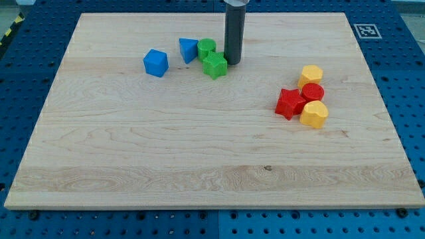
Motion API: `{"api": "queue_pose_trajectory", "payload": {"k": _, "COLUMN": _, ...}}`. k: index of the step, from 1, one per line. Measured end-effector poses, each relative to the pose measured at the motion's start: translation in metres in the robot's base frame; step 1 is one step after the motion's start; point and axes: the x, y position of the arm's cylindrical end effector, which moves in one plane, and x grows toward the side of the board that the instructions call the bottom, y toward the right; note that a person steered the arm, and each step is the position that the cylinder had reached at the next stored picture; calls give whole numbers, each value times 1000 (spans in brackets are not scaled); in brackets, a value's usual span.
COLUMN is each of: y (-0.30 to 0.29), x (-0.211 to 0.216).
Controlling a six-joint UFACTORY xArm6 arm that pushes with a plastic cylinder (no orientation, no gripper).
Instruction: Push green star closer to blue cube
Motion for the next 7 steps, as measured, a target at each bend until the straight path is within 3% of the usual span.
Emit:
{"api": "queue_pose_trajectory", "payload": {"k": 1, "y": 37, "x": -4}}
{"api": "queue_pose_trajectory", "payload": {"k": 2, "y": 39, "x": -4}}
{"api": "queue_pose_trajectory", "payload": {"k": 5, "y": -14, "x": 15}}
{"api": "queue_pose_trajectory", "payload": {"k": 7, "y": -95, "x": 15}}
